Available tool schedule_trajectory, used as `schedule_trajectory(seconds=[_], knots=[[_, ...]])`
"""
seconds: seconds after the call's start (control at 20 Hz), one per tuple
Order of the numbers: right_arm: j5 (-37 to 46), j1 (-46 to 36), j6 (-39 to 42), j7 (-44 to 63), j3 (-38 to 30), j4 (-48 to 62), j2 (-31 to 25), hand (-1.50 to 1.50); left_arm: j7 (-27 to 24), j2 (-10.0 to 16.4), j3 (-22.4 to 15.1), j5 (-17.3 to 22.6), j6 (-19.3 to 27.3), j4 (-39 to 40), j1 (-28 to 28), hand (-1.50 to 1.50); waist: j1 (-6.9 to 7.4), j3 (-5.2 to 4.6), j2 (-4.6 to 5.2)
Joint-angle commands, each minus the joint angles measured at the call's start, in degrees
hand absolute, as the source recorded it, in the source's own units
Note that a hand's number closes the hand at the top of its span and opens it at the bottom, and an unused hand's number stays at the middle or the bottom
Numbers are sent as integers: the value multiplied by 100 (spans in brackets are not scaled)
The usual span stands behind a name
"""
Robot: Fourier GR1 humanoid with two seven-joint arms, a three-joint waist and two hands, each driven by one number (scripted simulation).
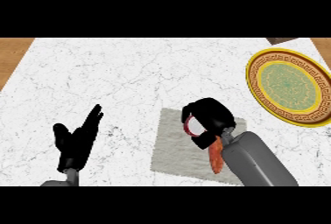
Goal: Pick the can from the placemat and place it in the plate
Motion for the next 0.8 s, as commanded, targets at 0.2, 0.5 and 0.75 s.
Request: schedule_trajectory(seconds=[0.2,0.5,0.75], knots=[[540,68,-413,-322,-117,-228,60,150,334,-141,-23,2,19,-235,300,0,-10,-38,25],[1033,1214,-1717,739,-5,-1365,609,150,76,-93,77,-63,-20,132,234,0,-157,-41,-10],[1916,2065,-2882,1297,343,-2599,784,150,371,-58,70,-32,23,-197,315,0,-199,-37,-37]])
